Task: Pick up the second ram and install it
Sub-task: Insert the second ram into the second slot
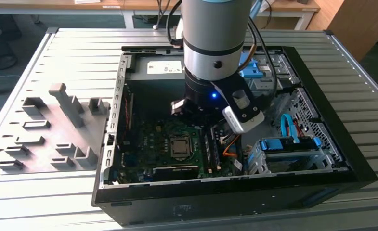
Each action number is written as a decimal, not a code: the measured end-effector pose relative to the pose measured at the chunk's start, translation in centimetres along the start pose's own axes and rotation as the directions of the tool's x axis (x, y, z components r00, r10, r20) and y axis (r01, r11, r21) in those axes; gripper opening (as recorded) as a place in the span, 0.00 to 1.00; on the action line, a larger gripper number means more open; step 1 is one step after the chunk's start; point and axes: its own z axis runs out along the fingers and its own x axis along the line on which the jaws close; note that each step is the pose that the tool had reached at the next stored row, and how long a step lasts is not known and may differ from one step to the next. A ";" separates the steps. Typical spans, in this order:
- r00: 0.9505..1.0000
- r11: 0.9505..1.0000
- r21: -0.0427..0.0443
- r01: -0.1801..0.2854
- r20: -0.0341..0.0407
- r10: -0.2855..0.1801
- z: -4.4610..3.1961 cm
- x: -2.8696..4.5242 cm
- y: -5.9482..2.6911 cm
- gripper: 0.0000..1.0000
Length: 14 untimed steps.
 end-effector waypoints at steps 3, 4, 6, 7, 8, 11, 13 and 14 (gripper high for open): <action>0.999 0.999 -0.002 0.035 0.000 -0.035 0.00 0.00 0.00 0.14; 0.999 0.999 -0.003 0.046 0.000 -0.046 0.00 0.00 0.00 0.14; 0.998 0.998 -0.004 0.068 0.000 -0.068 0.00 0.00 0.00 0.14; 0.997 0.997 -0.005 0.079 0.000 -0.079 0.00 0.00 0.00 0.14; 0.996 0.996 -0.005 0.088 0.000 -0.088 0.00 0.00 0.00 0.14; 0.996 0.996 -0.006 0.090 0.000 -0.090 0.01 0.00 0.00 0.14; 0.998 0.998 -0.004 0.063 0.000 -0.063 0.04 -0.01 0.00 0.14; 0.999 0.999 -0.003 0.045 0.000 -0.045 0.06 -0.01 0.00 0.14</action>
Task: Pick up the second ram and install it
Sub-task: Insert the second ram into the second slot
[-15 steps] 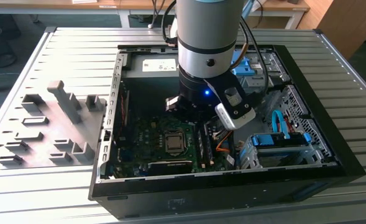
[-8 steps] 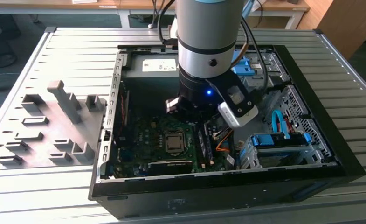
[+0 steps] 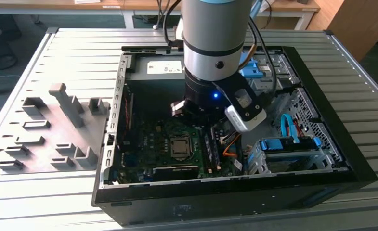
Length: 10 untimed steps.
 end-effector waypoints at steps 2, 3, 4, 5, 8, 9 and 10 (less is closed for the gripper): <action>1.000 1.000 0.001 -0.018 0.000 0.018 0.01 0.01 0.00 0.14; 1.000 1.000 0.001 -0.020 0.000 0.020 0.01 0.01 0.00 0.14; 1.000 1.000 0.001 -0.020 0.000 0.020 0.02 0.01 0.00 0.14; 1.000 1.000 0.001 -0.020 0.000 0.020 0.02 0.01 0.00 0.14; 1.000 1.000 0.001 -0.020 0.000 0.020 0.03 0.01 0.00 0.14; 1.000 1.000 0.001 -0.020 0.000 0.020 0.07 0.01 0.00 0.14; 1.000 1.000 0.001 -0.020 0.000 0.020 0.13 0.01 0.01 0.14</action>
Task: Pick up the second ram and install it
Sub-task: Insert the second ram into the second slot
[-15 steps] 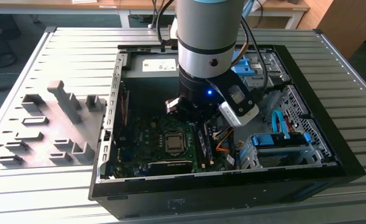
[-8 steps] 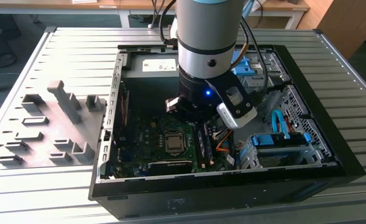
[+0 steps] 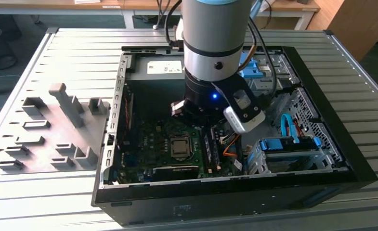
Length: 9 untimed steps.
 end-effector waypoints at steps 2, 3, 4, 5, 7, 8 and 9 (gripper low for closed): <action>1.000 1.000 0.000 0.000 0.000 0.000 0.07 0.01 0.00 0.14; 1.000 1.000 0.001 0.000 0.000 0.000 0.14 0.01 -0.01 0.14; 1.000 1.000 0.000 0.000 0.000 0.000 0.21 0.01 -0.01 0.14; 1.000 1.000 0.001 0.000 0.000 0.000 0.28 0.02 -0.01 0.14; 1.000 1.000 0.000 0.000 0.000 0.000 0.44 0.03 -0.01 0.14; 1.000 1.000 0.001 0.000 0.000 0.000 0.51 0.03 -0.01 0.14; 1.000 1.000 0.001 0.000 0.000 0.000 0.57 0.04 -0.01 0.14</action>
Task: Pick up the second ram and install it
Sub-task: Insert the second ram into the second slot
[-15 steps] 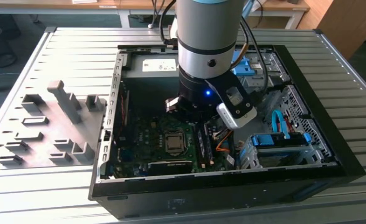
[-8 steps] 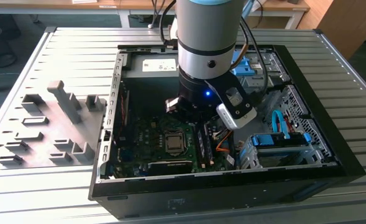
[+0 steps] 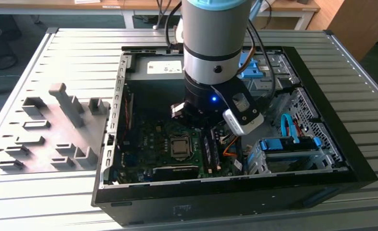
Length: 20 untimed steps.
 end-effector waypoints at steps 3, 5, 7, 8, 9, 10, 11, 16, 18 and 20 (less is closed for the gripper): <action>1.000 1.000 0.000 0.000 0.000 0.000 0.09 0.01 0.00 0.14; 1.000 1.000 0.000 0.000 0.000 0.000 0.12 0.01 0.00 0.14; 1.000 1.000 0.000 0.000 0.000 0.000 0.18 0.01 0.00 0.14; 1.000 1.000 0.000 0.000 0.000 0.000 0.20 0.01 0.00 0.14; 1.000 1.000 0.000 0.000 0.000 0.000 0.21 0.01 0.00 0.14; 1.000 1.000 0.000 0.000 0.000 0.000 0.22 0.02 0.00 0.14; 1.000 1.000 0.000 0.000 0.000 0.000 0.25 0.02 0.00 0.14; 1.000 1.000 0.000 0.000 0.000 0.000 0.37 0.02 0.00 0.14; 1.000 1.000 0.000 0.000 0.000 0.000 0.43 0.03 0.00 0.14; 1.000 1.000 0.000 0.000 0.000 0.000 0.49 0.03 0.00 0.14</action>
